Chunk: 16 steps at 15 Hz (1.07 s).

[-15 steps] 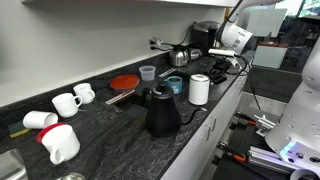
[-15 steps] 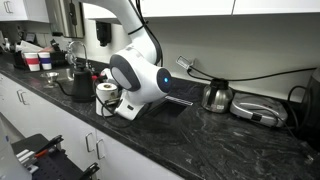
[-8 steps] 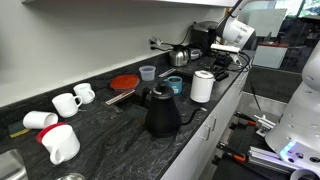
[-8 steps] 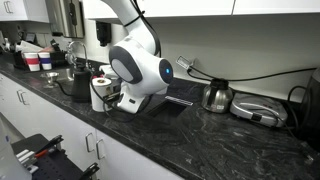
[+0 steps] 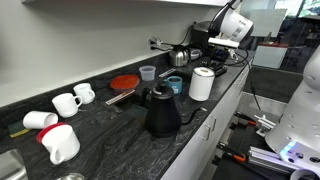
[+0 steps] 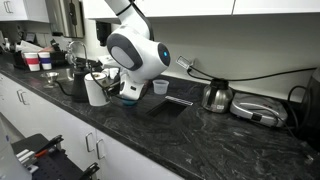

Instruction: Move the jar closer to the kettle

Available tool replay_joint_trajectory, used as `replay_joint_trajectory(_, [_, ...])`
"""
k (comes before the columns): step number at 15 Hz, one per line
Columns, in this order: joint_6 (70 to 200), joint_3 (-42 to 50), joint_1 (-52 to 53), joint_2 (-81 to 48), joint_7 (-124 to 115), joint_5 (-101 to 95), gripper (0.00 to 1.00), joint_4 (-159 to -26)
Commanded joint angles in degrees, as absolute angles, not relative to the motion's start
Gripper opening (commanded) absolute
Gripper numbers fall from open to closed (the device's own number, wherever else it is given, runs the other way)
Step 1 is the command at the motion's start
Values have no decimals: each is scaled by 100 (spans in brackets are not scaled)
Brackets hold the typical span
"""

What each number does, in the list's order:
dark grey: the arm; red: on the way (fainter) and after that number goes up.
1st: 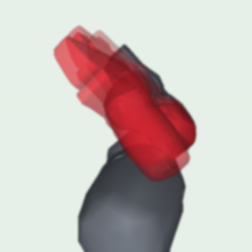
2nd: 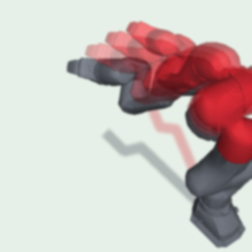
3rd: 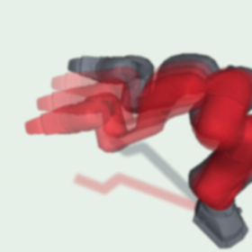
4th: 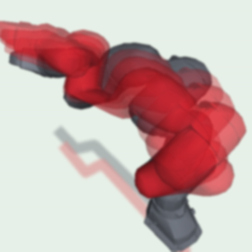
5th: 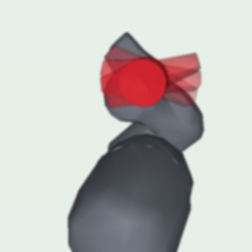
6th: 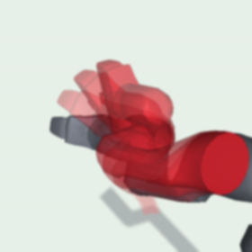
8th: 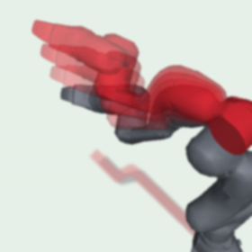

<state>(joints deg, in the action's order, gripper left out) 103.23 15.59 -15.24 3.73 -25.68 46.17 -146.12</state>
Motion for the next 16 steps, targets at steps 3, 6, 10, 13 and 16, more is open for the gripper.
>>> replay_joint_trajectory(3, [10253, 1276, -1333, 485, -2670, 4457, 6, -14263])
replay_joint_trajectory(6, [10230, 1182, -1244, 370, -2708, 4477, 6, -14083])
replay_joint_trajectory(10, [10298, 1035, -1077, 220, -2771, 4585, 6, -13997])
replay_joint_trajectory(13, [10280, 925, -936, 63, -2737, 4654, 6, -13867])
replay_joint_trajectory(16, [10246, 816, -799, -112, -2698, 4538, 6, -13683])
